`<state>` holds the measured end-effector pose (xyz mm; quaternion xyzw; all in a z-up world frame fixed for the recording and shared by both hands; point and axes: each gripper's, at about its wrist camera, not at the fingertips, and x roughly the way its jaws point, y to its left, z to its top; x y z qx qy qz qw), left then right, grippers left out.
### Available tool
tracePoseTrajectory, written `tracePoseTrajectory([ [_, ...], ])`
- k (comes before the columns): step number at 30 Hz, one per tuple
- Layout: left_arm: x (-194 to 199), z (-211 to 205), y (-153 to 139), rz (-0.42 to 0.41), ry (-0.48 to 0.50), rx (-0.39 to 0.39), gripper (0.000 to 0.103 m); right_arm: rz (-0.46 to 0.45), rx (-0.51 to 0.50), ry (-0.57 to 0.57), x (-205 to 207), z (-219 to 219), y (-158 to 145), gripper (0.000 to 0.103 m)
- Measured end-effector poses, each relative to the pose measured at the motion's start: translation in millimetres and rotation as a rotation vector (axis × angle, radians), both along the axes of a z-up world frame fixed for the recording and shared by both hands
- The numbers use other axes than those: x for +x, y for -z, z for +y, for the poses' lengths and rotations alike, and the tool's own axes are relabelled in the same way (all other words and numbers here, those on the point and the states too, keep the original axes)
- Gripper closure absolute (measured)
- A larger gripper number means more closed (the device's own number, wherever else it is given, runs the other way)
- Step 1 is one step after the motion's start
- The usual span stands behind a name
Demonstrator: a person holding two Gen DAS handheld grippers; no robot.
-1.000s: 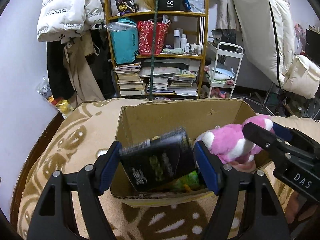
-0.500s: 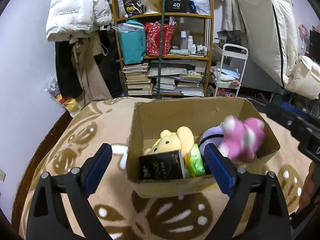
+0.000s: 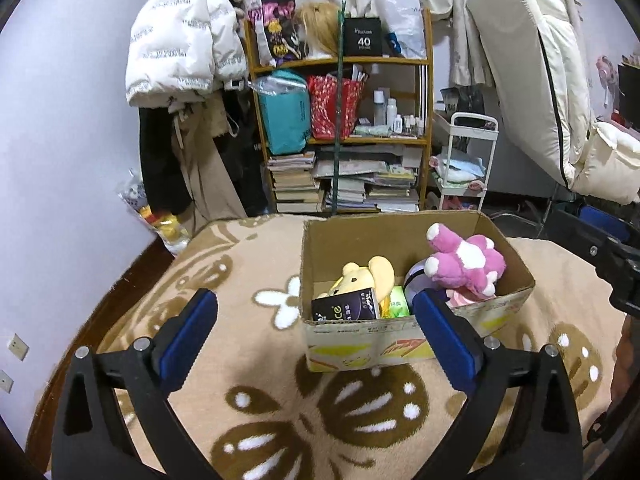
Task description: Organize soft objects
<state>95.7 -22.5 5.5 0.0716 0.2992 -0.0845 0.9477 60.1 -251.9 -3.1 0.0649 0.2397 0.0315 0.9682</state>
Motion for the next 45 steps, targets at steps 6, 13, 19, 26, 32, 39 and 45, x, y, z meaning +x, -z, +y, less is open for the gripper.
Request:
tracePoseTrajectory([
  [6, -21, 9, -13, -0.034, -0.018, -0.007, 0.003, -0.016, -0.026, 0.01, -22, 1, -10, 0.0],
  [13, -41, 30, -19, -0.046, -0.052, -0.041, 0.003, -0.031, -0.048, 0.031, -52, 4, -15, 0.0],
  [19, -64, 41, -28, -0.084, -0.063, -0.031, 0.003, -0.07, -0.049, 0.031, -82, 5, -20, 0.0],
  [26, -90, 45, -33, -0.099, -0.034, -0.023, 0.003, -0.1, -0.055, 0.051, -102, 8, -26, 0.0],
  [32, -102, 49, -32, -0.1, -0.045, -0.017, 0.003, -0.102, -0.064, 0.06, -110, 11, -22, 0.0],
  [39, -96, 53, -27, -0.077, -0.059, -0.039, 0.003, -0.083, -0.063, 0.059, -107, 11, -15, 0.0],
  [45, -85, 50, -20, -0.047, -0.056, -0.039, 0.003, -0.065, -0.054, 0.067, -99, 8, -9, 0.0],
])
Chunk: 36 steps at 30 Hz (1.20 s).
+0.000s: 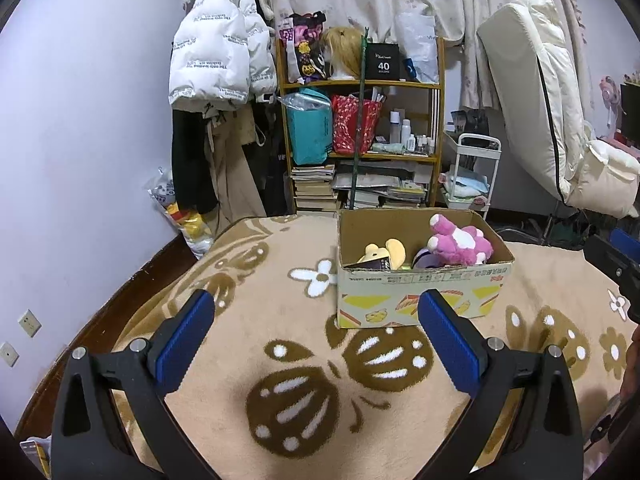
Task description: Organize soft objects
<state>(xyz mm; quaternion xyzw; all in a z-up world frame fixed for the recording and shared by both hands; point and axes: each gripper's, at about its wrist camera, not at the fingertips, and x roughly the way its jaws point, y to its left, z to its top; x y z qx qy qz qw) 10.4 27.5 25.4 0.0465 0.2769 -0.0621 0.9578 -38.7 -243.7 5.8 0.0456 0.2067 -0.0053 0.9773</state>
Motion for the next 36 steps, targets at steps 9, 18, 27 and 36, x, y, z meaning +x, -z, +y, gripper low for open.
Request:
tracePoseTrajectory([
  [9, 10, -6, 8, 0.025, 0.011, 0.006, 0.003, 0.016, -0.006, 0.003, 9, -2, 4, 0.0],
  [18, 11, -6, 11, 0.022, 0.006, 0.008, 0.003, 0.015, -0.003, 0.005, 9, 0, 3, 0.0],
  [27, 9, -5, 12, 0.02, 0.008, 0.009, 0.003, 0.016, -0.002, 0.003, 9, -2, 3, 0.0],
  [36, 8, -5, 13, 0.022, 0.005, 0.015, 0.003, 0.019, -0.003, 0.002, 10, -3, 3, 0.0],
])
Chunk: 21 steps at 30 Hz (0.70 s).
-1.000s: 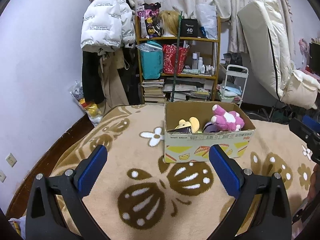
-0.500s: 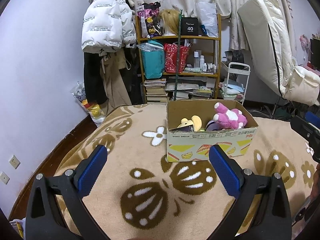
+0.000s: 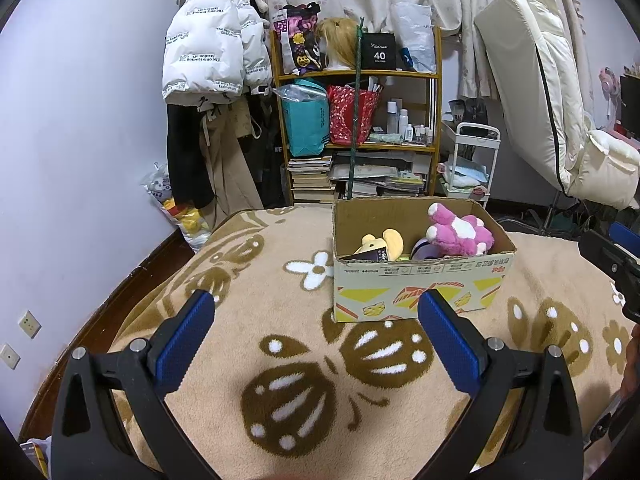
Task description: Organize soft objects
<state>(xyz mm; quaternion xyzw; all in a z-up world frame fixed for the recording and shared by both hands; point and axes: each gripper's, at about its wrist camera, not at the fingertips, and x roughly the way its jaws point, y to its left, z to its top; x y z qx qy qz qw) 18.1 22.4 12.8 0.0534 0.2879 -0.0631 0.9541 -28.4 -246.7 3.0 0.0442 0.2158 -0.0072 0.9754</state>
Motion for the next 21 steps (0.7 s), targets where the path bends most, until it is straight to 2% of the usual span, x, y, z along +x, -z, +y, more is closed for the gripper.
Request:
tracePoseTrajectory([
  [21, -1.2, -3.0, 3.5, 0.016, 0.014, 0.015, 0.003, 0.001, -0.002, -0.005, 0.3, -4.3, -2.0, 0.0],
])
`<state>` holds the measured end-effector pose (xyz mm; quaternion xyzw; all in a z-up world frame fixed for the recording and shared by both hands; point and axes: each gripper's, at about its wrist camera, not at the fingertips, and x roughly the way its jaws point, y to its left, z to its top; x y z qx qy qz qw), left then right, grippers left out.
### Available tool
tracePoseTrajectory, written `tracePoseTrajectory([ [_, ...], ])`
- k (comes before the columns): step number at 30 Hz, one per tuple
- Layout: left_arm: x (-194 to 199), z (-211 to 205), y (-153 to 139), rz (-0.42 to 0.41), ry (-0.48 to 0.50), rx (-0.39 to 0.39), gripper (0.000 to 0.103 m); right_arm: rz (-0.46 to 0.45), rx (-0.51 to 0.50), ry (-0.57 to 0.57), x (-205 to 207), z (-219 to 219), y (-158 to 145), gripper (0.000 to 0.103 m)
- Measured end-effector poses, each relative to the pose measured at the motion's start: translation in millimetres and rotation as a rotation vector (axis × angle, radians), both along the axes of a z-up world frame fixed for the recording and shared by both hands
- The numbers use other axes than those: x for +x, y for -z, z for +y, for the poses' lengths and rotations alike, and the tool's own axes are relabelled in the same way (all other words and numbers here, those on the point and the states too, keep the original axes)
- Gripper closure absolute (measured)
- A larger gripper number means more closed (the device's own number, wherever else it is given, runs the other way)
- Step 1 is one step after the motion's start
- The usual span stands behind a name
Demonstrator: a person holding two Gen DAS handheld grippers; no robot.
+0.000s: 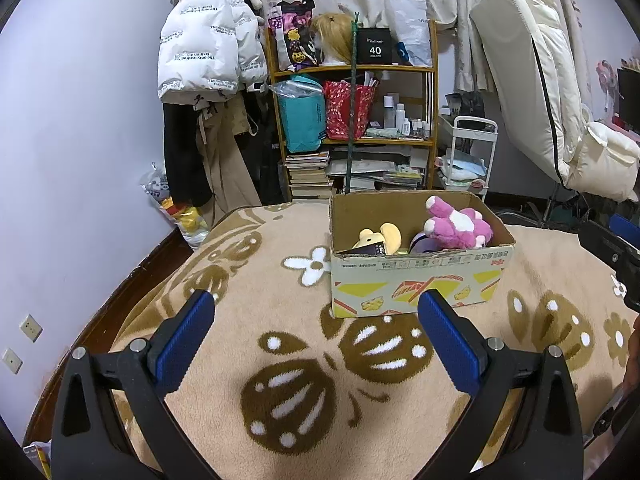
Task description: Organize soft objects
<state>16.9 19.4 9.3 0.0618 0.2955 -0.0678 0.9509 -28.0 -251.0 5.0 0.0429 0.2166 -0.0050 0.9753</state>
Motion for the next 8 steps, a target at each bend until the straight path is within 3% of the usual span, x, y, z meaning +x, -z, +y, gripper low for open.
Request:
tracePoseTrajectory([
  [8, 1.5, 2.5, -0.8, -0.003, 0.007, -0.003, 0.003, 0.0, -0.001, 0.0, 0.2, -0.4, -0.9, 0.0],
])
